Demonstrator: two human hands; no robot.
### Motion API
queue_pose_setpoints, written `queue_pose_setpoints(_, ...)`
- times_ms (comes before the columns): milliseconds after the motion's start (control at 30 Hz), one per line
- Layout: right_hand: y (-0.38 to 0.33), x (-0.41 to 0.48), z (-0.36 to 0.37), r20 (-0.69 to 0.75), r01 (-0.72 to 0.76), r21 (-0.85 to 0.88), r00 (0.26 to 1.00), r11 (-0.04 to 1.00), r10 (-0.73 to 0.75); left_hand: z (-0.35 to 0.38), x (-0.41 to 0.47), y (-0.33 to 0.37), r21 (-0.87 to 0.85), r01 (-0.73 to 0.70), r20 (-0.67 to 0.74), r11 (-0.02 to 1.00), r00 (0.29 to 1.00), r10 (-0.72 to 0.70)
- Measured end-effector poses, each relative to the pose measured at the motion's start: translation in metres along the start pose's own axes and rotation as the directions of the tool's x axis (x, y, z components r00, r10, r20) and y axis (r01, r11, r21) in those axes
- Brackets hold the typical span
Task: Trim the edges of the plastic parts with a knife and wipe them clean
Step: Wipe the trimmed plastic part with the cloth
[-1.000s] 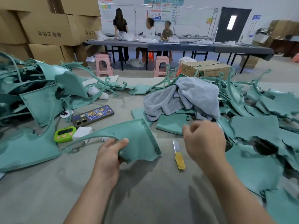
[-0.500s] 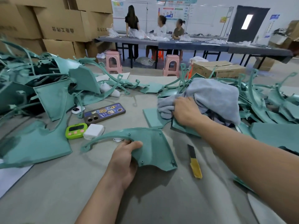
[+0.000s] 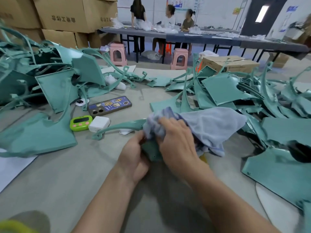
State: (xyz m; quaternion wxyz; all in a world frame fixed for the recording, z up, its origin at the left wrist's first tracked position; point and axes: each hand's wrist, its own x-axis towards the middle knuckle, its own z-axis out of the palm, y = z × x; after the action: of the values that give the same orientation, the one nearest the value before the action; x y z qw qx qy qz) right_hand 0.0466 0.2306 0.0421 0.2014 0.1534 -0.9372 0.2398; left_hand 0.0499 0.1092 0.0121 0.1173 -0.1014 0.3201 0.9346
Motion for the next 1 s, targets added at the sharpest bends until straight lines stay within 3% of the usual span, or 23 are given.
queue_pose_setpoints(67,0.009,0.010,-0.009,0.007,-0.169,-0.026,0.986,0.985,0.169,0.002,-0.002,-0.002,0.070,-0.034,-0.030,0.997,0.999,0.036)
queue_pose_setpoints(100,0.011,0.009,-0.011,0.031,-0.185,0.009,0.982,0.983,0.184,0.005,-0.004,-0.002,0.085,-0.053,-0.036,0.995,0.998,0.056)
queue_pose_setpoints(267,-0.006,-0.049,-0.024,0.211,0.152,0.014,0.966,0.988,-0.152,0.007,-0.012,0.003,0.109,0.000,-0.062,0.994,0.998,0.007)
queue_pose_setpoints(333,0.001,-0.051,-0.027,0.181,0.216,0.020,0.959,0.976,-0.216,0.009,-0.013,0.003,0.147,0.010,-0.066,0.989,0.998,0.000)
queue_pose_setpoints(400,0.012,-0.038,-0.028,0.084,0.106,0.054,0.990,0.993,-0.110,0.010,-0.013,0.002,0.155,-0.045,-0.042,0.987,0.998,0.052)
queue_pose_setpoints(467,0.024,-0.026,-0.030,-0.033,-0.166,0.153,0.984,0.974,0.172,0.009,-0.014,-0.001,0.176,-0.093,0.035,0.980,0.995,0.089)
queue_pose_setpoints(567,0.045,-0.018,-0.040,-0.075,-0.445,0.459,0.843,0.769,0.532,0.008,-0.019,0.002,0.221,-0.123,0.090,0.968,0.990,0.105)
queue_pose_setpoints(667,0.060,-0.017,-0.066,0.103,-0.482,0.817,0.662,0.317,0.742,-0.002,-0.016,0.016,0.170,-0.119,0.024,0.978,0.993,0.117)
queue_pose_setpoints(700,0.061,-0.019,-0.074,0.191,-0.476,0.855,0.659,0.207,0.728,-0.004,-0.016,0.021,0.166,-0.126,0.029,0.978,0.992,0.123)
queue_pose_setpoints(767,0.055,-0.026,-0.080,0.366,-0.476,0.877,0.743,0.058,0.561,-0.001,-0.017,0.022,0.163,-0.122,0.062,0.979,0.992,0.113)
queue_pose_setpoints(833,0.045,-0.033,-0.075,0.447,-0.473,0.881,0.817,-0.021,0.365,0.006,-0.018,0.014,0.268,-0.122,0.070,0.956,0.992,0.107)
queue_pose_setpoints(933,0.033,-0.039,-0.066,0.418,-0.426,0.905,0.881,-0.012,0.223,0.015,-0.013,-0.003,0.496,-0.278,0.111,0.823,0.960,0.257)
queue_pose_setpoints(1000,0.027,-0.041,-0.055,0.331,-0.355,0.930,0.922,0.095,0.200,0.027,-0.015,-0.010,0.539,-0.325,0.006,0.777,0.924,0.382)
